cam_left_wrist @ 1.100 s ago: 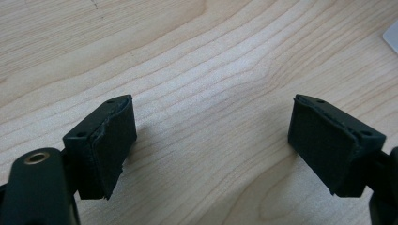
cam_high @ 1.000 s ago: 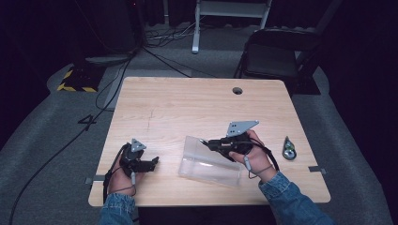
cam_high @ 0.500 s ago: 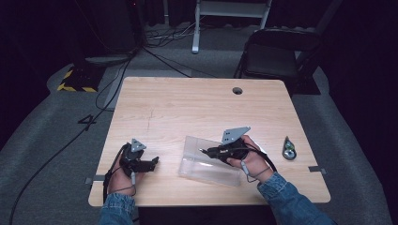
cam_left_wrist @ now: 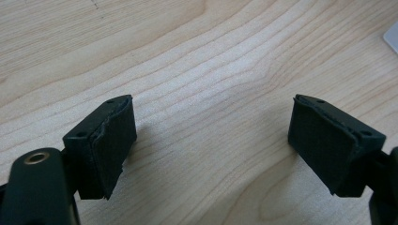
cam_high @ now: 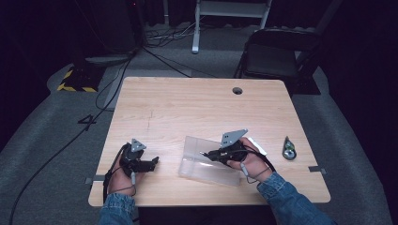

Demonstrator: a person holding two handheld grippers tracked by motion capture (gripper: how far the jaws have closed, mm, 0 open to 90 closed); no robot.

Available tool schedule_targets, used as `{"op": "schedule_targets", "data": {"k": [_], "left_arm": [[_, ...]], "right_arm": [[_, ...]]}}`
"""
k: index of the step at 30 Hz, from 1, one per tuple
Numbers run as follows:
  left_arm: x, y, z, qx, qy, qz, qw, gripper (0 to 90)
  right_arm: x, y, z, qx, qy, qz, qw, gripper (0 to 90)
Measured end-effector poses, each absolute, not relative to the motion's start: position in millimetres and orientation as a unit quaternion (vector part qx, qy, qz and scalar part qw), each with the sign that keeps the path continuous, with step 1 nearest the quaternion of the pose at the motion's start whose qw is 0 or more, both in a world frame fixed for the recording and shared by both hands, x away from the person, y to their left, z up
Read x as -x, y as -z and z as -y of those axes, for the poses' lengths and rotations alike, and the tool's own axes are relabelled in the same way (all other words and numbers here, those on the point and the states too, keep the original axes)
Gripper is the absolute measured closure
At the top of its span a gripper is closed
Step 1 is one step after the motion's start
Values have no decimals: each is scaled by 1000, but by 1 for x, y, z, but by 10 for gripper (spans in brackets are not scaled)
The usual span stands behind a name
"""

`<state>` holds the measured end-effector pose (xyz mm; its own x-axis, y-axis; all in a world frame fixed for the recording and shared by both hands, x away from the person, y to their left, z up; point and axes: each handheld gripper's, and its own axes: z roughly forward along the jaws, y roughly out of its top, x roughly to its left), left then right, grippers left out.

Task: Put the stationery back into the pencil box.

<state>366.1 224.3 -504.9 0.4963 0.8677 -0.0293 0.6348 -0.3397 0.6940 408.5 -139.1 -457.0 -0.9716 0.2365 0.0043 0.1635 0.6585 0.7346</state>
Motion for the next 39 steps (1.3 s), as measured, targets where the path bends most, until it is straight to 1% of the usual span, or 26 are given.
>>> {"op": "schedule_targets", "data": {"k": [21, 39], "left_arm": [[-366, 505, -224, -799, -176, -470, 331, 162], [-366, 505, -224, -800, -176, -470, 330, 162]], "right_arm": [[-409, 465, 138, -103, -376, -920, 36, 809], [-406, 471, 132, -92, -361, -927, 43, 808]]}}
